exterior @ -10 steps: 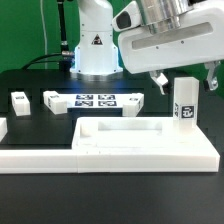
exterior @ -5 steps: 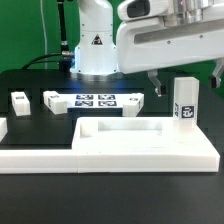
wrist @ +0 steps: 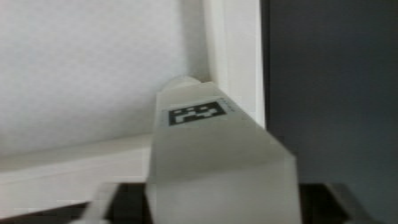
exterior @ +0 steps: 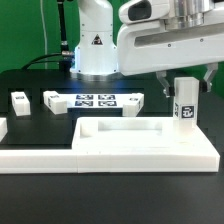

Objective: Assemble desk

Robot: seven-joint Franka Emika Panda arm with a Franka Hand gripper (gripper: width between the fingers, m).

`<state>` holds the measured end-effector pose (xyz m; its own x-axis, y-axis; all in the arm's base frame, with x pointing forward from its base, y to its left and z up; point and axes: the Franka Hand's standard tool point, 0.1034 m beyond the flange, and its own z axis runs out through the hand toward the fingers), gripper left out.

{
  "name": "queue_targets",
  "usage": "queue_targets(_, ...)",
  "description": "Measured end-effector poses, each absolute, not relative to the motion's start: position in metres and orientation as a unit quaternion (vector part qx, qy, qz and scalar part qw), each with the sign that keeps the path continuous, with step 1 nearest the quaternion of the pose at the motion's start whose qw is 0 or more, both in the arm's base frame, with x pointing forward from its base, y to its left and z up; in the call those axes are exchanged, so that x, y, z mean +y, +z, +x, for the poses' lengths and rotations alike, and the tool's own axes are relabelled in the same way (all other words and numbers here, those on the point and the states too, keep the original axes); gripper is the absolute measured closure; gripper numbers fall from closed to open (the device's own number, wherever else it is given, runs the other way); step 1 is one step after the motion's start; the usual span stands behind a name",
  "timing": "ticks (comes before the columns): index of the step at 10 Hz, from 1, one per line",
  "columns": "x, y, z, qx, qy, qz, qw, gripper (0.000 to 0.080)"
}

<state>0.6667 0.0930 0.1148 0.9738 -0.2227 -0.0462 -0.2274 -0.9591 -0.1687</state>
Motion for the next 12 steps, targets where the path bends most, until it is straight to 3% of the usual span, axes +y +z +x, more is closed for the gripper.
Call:
queue_targets(1,0.091,0.114,0.667,0.152,0.017,-0.985,0.085,0.0502)
queue_targets(5,0.092,0.114,0.661,0.372,-0.001,-0.924,0.088,0.0502)
queue_targets(8,0.087,0.112,0.658,0.609,0.008,-0.782,0.134,0.0501)
queue_targets(10,0.095,0.113,0.657,0.645,0.017,-0.752,0.134,0.0501)
queue_targets(11,0.095,0.113,0.657,0.641,0.017,-0.756,0.135,0.0401)
queue_targets(12,0.095,0.112,0.657,0.628,0.015,-0.766,0.135,0.0401)
